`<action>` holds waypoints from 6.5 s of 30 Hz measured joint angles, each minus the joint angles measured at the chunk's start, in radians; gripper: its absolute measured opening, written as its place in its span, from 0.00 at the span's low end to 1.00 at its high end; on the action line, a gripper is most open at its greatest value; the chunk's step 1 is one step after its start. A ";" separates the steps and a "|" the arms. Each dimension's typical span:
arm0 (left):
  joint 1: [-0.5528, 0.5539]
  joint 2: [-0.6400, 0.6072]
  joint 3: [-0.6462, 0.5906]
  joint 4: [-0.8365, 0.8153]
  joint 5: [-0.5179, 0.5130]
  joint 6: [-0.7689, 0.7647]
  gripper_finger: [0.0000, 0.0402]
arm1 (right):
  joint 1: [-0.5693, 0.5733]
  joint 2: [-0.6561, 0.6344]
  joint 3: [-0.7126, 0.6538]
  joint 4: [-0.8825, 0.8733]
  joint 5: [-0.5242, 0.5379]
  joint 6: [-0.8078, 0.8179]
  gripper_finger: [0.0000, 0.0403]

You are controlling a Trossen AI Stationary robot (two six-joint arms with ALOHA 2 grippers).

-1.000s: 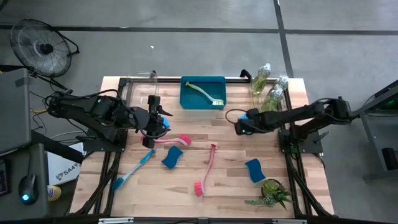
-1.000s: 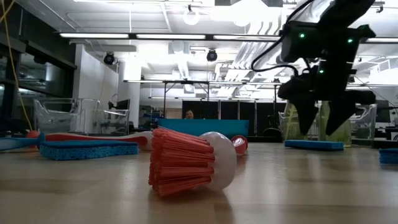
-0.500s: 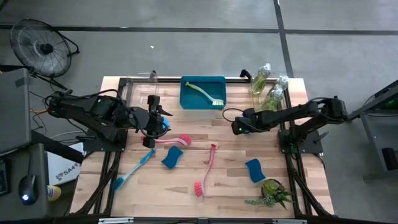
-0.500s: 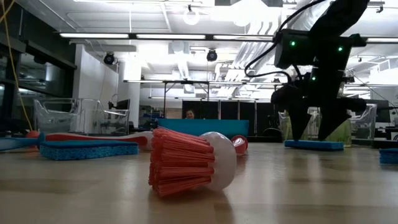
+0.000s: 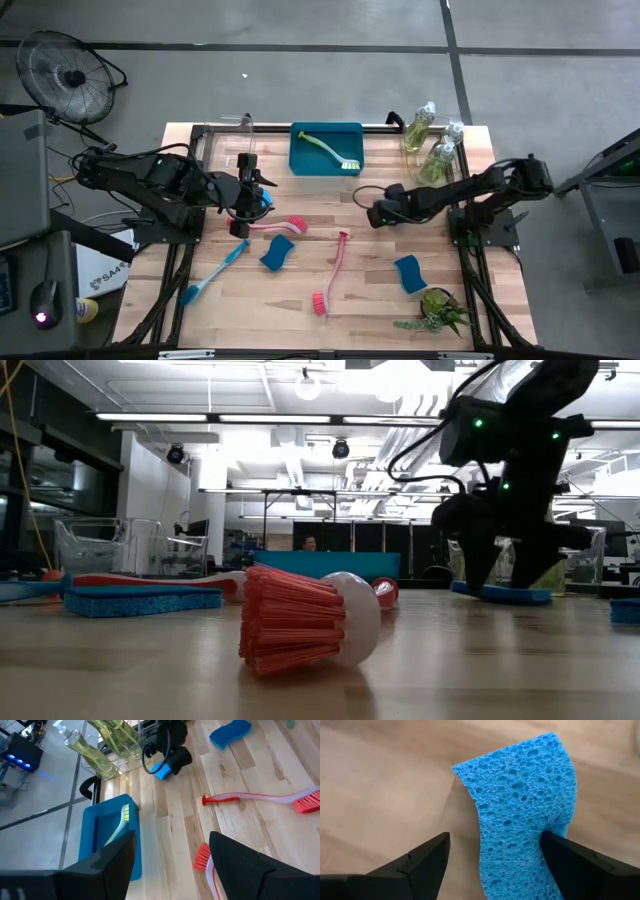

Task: Pick & Place Kitchen Sink Supplies
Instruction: Put the top right blue sponge into the left transparent bin

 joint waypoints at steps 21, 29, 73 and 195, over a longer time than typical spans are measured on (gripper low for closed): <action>0.000 0.000 0.000 0.000 0.019 0.033 0.61 | 0.060 0.050 0.004 -0.077 -0.029 -0.024 0.61; 0.000 0.000 0.000 0.000 0.027 0.033 0.61 | 0.082 0.051 0.004 -0.096 -0.019 -0.020 0.48; 0.087 0.059 0.000 0.190 0.024 0.155 0.61 | 0.077 -0.016 0.656 -0.129 0.031 -0.674 0.02; 0.983 0.104 -0.161 -0.069 0.207 0.219 0.00 | -0.067 -0.598 0.690 -0.218 0.020 -1.015 0.47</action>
